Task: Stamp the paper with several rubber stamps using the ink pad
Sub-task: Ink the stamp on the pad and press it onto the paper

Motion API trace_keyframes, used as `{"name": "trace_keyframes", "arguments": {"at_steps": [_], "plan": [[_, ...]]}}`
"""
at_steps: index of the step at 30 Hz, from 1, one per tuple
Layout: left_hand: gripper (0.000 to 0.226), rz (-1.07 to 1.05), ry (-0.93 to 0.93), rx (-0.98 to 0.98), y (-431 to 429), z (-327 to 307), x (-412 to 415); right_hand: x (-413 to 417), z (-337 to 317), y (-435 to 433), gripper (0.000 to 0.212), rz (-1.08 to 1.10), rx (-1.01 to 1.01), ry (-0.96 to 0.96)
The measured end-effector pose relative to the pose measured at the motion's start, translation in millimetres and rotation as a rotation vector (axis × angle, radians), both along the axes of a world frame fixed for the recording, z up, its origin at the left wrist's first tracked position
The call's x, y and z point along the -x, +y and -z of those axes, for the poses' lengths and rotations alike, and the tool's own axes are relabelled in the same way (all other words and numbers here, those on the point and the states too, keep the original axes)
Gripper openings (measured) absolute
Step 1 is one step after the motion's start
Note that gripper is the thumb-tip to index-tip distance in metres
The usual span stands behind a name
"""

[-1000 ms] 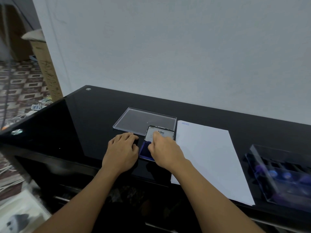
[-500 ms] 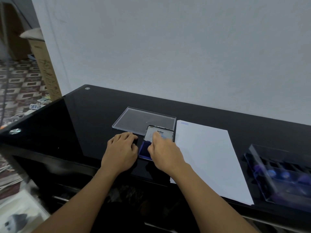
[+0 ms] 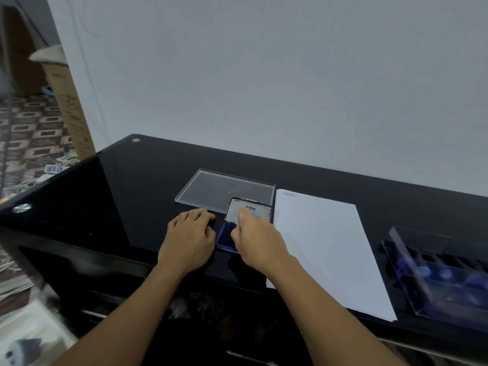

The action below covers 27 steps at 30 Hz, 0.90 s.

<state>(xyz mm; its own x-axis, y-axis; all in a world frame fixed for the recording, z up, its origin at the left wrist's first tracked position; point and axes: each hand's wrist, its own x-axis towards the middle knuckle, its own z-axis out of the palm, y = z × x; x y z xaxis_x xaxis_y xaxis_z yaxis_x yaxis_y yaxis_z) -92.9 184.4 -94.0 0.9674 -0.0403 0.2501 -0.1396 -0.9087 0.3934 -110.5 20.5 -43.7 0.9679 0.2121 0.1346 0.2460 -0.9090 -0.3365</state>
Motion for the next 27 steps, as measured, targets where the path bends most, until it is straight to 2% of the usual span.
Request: {"name": "trace_keyframes", "arguments": {"at_steps": [13,27], "plan": [[0.039,0.003,0.009,-0.002,1,1,0,-8,-3,2,0.014,0.014,0.010,0.056],[0.040,-0.002,0.002,0.004,0,1,0,0,-2,1,0.014,0.012,0.034,-0.018]]}}
